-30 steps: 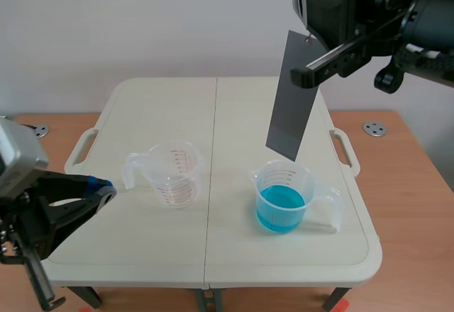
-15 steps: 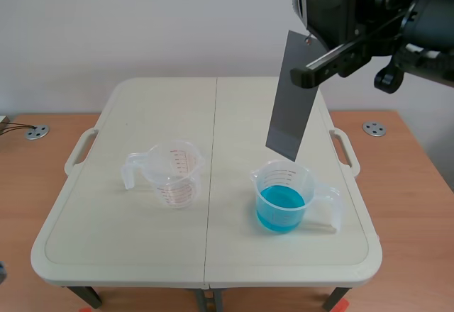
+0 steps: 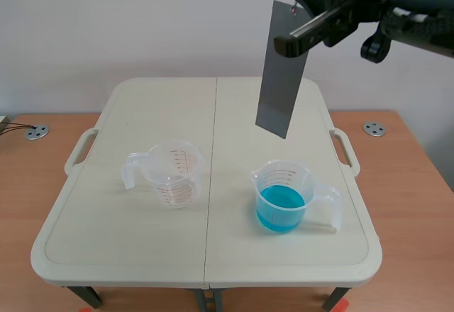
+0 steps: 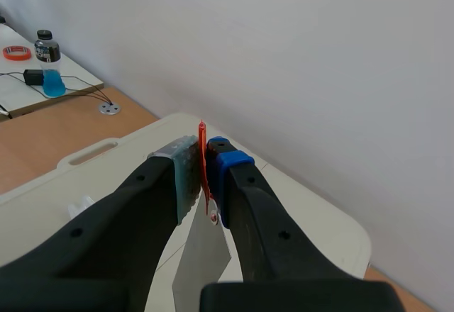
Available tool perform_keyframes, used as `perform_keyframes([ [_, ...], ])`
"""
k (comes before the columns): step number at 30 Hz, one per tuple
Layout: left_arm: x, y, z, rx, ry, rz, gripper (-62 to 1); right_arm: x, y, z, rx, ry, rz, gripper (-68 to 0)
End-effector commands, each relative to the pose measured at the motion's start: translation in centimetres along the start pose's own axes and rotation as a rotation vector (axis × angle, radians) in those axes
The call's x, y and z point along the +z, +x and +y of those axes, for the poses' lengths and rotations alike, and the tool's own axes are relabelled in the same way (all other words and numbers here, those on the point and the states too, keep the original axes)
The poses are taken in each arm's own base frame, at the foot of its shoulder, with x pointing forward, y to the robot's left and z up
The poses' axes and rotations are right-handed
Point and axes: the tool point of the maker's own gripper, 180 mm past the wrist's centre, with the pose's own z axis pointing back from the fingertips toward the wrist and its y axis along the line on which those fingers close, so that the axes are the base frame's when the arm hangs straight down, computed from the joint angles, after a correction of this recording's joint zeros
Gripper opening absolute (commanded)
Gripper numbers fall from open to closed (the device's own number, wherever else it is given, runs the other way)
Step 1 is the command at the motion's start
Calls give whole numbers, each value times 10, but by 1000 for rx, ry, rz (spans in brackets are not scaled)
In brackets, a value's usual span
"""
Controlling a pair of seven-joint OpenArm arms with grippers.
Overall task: Hold the metal plate by the orange handle, dip it into the blue solution, take it out and point at it, then put the plate back in the beaker on the left.
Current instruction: 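Raise the plate and point at it, then put the plate into the left beaker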
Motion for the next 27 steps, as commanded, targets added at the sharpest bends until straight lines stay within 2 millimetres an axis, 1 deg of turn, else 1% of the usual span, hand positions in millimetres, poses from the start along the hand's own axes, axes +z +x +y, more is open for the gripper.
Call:
perform_keyframes([
  [1,-1,6,0,6,4,-26,-583,-2,17,1,27,12,-58,-662],
  [4,-1,6,0,6,4,-26,-583,-6,25,3,39,26,-83,-662],
  [10,-1,4,0,7,3,-14,-583,-16,29,5,42,50,-101,-662],
  [14,-1,3,0,7,2,-8,-583,-26,26,6,30,72,-102,-662],
  [21,-1,2,0,13,5,-8,-583,-48,13,8,-4,120,-86,-662],
  [27,3,-3,-3,64,49,-6,-583,-65,8,14,-21,167,-83,-662],
])
